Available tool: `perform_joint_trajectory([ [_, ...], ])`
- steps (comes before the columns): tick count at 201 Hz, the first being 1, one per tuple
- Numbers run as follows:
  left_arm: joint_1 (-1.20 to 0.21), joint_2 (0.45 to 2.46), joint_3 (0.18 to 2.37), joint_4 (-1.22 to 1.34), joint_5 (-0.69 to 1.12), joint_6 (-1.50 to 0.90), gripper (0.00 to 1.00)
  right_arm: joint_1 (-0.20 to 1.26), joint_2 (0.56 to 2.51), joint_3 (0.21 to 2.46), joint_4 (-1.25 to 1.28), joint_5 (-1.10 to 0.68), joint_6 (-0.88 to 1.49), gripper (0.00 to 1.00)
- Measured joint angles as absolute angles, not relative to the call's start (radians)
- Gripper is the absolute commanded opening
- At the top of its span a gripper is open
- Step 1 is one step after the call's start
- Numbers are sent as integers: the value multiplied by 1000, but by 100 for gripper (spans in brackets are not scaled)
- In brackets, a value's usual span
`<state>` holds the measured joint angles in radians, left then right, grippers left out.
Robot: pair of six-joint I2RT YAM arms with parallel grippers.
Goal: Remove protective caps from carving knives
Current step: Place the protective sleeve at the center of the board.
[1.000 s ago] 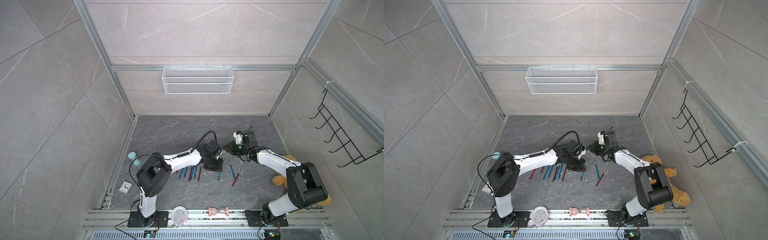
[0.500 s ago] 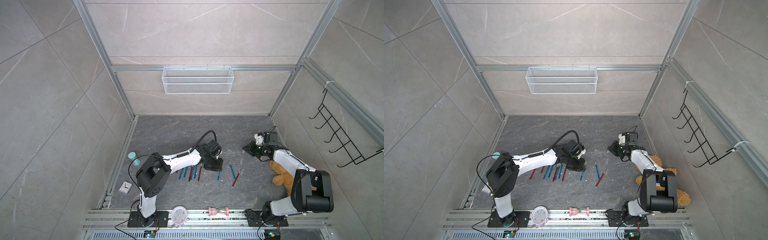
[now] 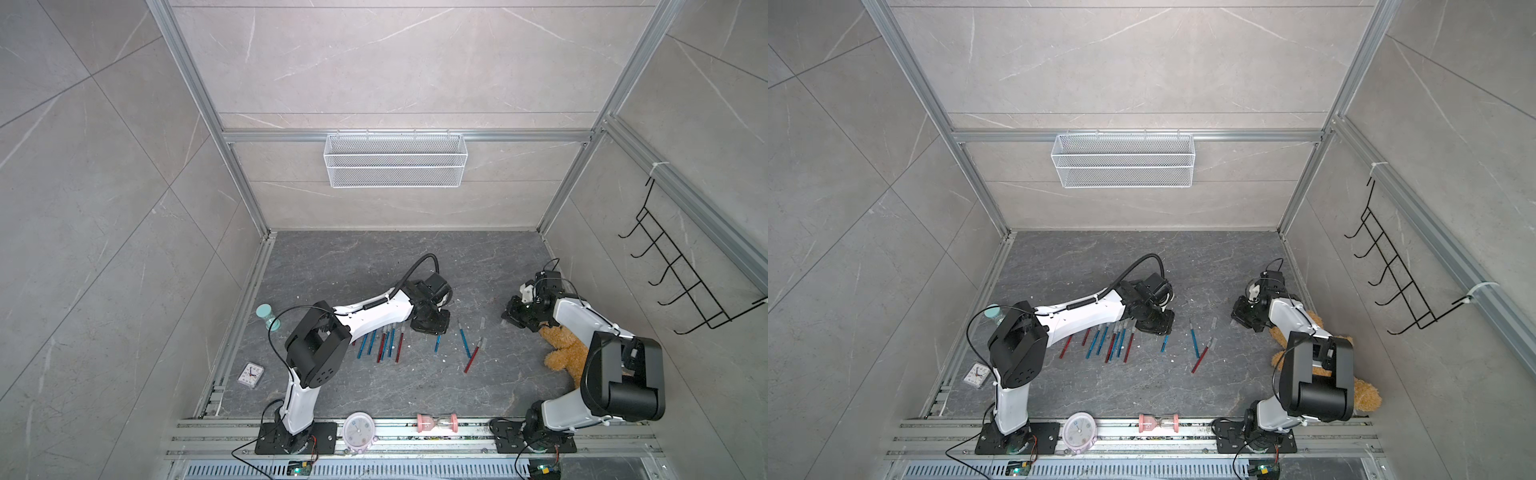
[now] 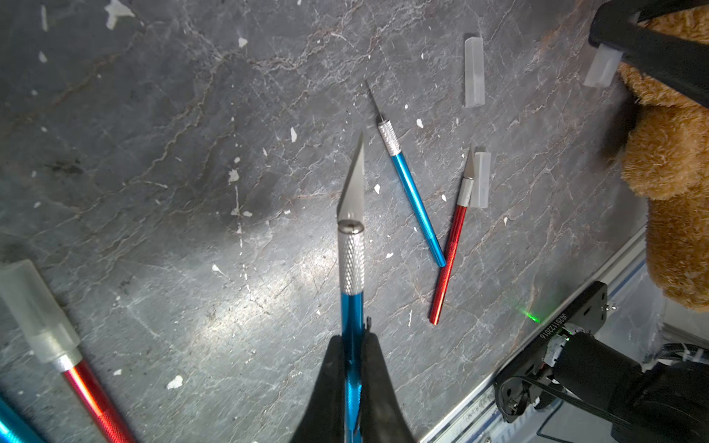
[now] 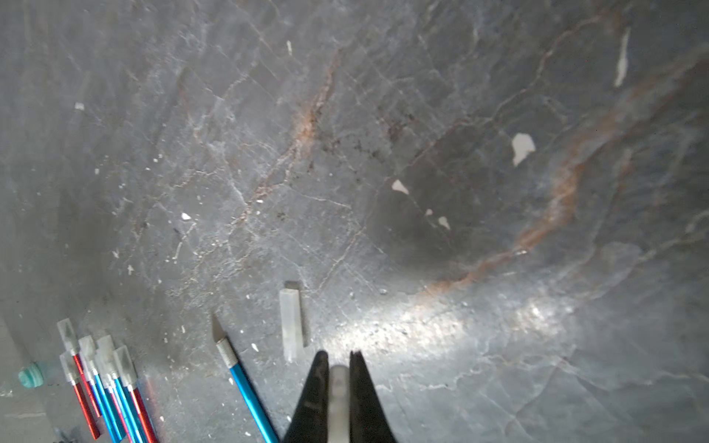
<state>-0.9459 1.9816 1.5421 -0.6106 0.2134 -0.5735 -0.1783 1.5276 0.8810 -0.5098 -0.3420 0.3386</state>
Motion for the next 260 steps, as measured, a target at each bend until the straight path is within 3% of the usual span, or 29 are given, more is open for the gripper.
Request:
perform_joint_trajectory([
  [110,-961,2063,1614,-685,149,-574,5,-150,1663,923,-520,-296,317,16],
  [210,-976,2136,1671,-714,131,-602,7,-144,1671,923,-521,-288,316,23],
  [260,-981,2153,1708,-731,122,-617,20,-144,1541,943,-563,-304,309,26],
])
